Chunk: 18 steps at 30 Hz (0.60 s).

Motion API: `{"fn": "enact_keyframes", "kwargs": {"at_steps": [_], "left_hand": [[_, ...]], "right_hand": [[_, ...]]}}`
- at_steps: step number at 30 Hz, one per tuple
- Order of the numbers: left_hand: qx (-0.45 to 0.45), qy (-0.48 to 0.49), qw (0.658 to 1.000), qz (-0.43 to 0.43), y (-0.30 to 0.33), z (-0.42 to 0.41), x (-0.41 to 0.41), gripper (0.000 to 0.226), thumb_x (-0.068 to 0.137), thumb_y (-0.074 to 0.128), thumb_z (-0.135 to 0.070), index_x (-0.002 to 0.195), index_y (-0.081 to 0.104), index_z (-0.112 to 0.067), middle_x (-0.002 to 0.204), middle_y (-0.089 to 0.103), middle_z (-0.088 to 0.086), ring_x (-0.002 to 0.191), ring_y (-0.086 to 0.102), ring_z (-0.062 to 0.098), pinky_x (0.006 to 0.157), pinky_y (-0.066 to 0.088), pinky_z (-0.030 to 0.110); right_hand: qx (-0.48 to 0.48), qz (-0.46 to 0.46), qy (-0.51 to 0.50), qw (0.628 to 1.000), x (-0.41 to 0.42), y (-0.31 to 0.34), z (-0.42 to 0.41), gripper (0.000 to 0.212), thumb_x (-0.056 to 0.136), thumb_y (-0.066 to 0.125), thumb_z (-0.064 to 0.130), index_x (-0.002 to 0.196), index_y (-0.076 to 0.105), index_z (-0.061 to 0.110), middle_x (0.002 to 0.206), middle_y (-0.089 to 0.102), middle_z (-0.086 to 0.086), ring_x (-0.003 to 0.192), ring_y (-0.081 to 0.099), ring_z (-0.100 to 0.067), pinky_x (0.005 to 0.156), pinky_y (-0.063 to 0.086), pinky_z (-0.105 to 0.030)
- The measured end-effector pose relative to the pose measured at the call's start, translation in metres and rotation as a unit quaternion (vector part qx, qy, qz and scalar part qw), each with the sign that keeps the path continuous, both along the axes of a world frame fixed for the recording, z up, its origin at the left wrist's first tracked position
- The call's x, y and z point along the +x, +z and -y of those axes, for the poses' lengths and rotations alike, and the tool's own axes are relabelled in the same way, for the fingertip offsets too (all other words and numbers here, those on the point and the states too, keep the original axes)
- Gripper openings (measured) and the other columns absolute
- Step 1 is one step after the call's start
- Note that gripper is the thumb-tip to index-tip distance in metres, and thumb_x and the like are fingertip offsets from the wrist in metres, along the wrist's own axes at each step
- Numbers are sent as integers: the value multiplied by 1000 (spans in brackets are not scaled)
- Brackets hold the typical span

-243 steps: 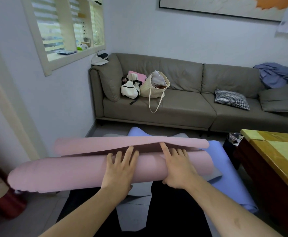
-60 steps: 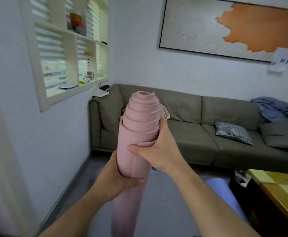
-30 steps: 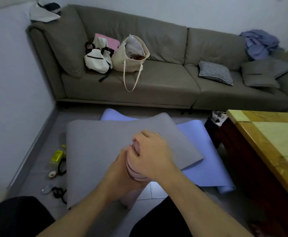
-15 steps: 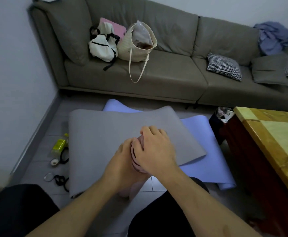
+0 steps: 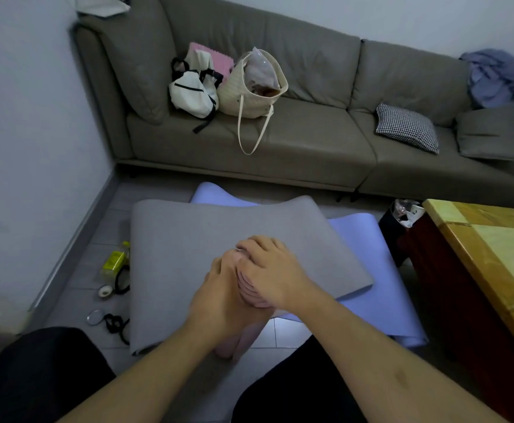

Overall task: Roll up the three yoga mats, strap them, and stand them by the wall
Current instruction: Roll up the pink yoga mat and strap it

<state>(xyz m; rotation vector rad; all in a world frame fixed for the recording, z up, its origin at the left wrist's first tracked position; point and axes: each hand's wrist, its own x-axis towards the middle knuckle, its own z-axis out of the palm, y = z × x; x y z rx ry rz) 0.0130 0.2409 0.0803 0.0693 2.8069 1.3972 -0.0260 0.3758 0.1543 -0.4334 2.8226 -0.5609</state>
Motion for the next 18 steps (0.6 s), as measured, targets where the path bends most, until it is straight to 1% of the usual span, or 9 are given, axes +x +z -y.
{"fn": "enact_keyframes", "kwargs": {"at_steps": [1, 2, 3, 4, 6, 9, 13, 16, 18], "left_hand": [[-3, 0, 1000, 9, 5, 2, 3, 124, 42, 86, -73, 144, 28, -37, 138, 41, -18, 123, 51, 6, 102, 53, 38], [-3, -3, 1000, 17, 9, 2, 3, 120, 40, 86, -74, 140, 29, -40, 136, 43, -17, 121, 53, 8, 98, 55, 41], [-11, -5, 999, 32, 11, 2, 7, 115, 41, 87, -74, 136, 31, -42, 134, 44, -17, 119, 55, 9, 95, 56, 43], [-11, -8, 999, 39, 14, 1, 9, 113, 41, 87, -74, 135, 31, -43, 135, 44, -16, 119, 56, 11, 94, 57, 45], [-21, -10, 998, 51, 13, 0, 14, 119, 43, 86, -76, 139, 26, -41, 141, 42, -13, 124, 55, 13, 96, 56, 46], [-23, -8, 998, 55, 14, 1, 15, 125, 44, 87, -77, 144, 23, -38, 145, 42, -12, 126, 54, 13, 98, 55, 45], [-51, -17, 997, 56, 18, 3, 19, 125, 46, 81, -79, 147, 21, -38, 141, 44, -13, 124, 55, 12, 98, 55, 44], [-78, -24, 995, 53, 19, 3, 19, 127, 49, 81, -76, 151, 16, -36, 143, 43, -11, 123, 55, 13, 97, 55, 43], [-86, -12, 995, 55, 21, 1, 19, 123, 50, 83, -76, 148, 21, -33, 142, 44, -10, 122, 56, 15, 95, 55, 43]], "right_hand": [[-76, 66, -50, 994, -6, 9, 0, 56, 105, 26, 59, 131, 67, 31, 136, 59, 12, 130, 47, -16, 115, 33, -39], [-149, 109, -117, 976, -14, 16, -2, 52, 109, 31, 54, 123, 72, 27, 130, 64, 9, 125, 53, -17, 111, 37, -38], [-172, 117, -158, 965, -19, 16, -2, 52, 111, 32, 52, 115, 75, 23, 126, 69, 4, 120, 58, -20, 109, 41, -41], [-150, 98, -174, 968, -22, 13, -1, 55, 111, 31, 52, 108, 75, 20, 122, 72, -3, 118, 62, -26, 107, 44, -43], [-50, 44, -175, 982, -20, -1, 8, 57, 110, 29, 51, 103, 74, 16, 116, 73, -13, 113, 64, -36, 101, 49, -46], [40, -45, -161, 985, -13, -17, 18, 55, 110, 29, 47, 106, 73, 14, 108, 70, -14, 104, 65, -40, 91, 52, -47], [128, -141, -141, 972, -2, -25, 24, 51, 110, 28, 43, 105, 69, 14, 102, 67, -12, 97, 64, -38, 78, 47, -45], [136, -162, -142, 967, -1, -31, 25, 48, 110, 29, 43, 100, 66, 14, 96, 66, -11, 90, 63, -36, 71, 41, -43], [112, -144, -136, 974, -6, -31, 22, 46, 109, 30, 43, 100, 65, 14, 97, 66, -11, 91, 64, -35, 71, 41, -42]]}}
